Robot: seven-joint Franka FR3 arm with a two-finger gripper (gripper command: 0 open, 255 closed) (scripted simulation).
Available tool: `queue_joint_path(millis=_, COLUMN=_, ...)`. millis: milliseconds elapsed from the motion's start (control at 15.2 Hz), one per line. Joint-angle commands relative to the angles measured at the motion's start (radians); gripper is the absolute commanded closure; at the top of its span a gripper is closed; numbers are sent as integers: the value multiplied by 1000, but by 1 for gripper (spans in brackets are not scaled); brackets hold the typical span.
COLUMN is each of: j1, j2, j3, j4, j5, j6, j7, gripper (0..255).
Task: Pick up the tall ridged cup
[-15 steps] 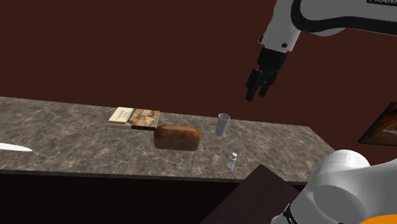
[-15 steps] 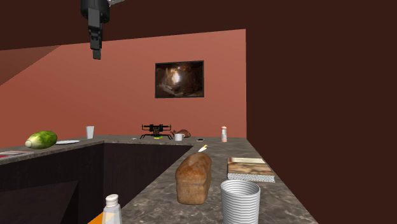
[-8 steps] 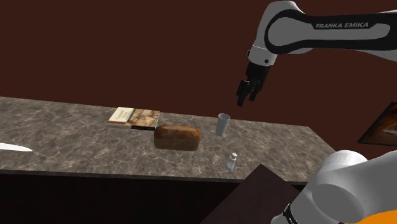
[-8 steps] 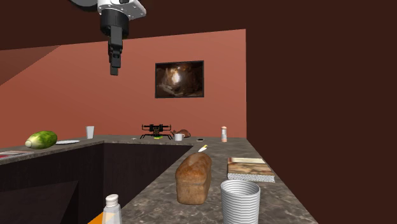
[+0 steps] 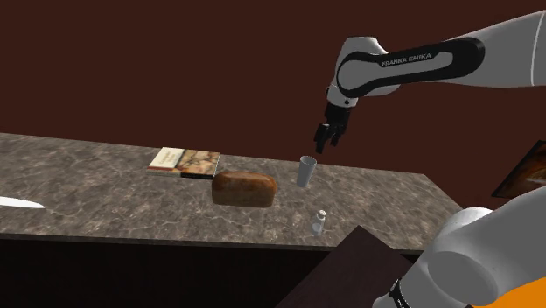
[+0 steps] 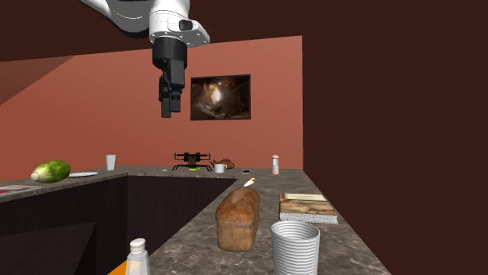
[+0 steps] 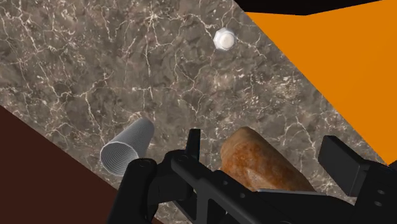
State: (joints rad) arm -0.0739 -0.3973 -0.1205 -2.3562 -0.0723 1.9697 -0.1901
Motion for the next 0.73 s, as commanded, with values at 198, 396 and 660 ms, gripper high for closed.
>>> queue_joint_path(millis=198, j1=-17, j2=175, j3=-46, j4=55, j5=-10, j6=121, j7=-69, gripper=0)
queue_joint_path(millis=396, j1=-26, j2=283, j3=-68, j4=104, j5=-5, j6=181, j7=-108, gripper=0)
queue_joint_path(millis=660, j1=-41, j2=432, j3=-89, j4=186, j5=12, j6=246, j7=-163, gripper=0)
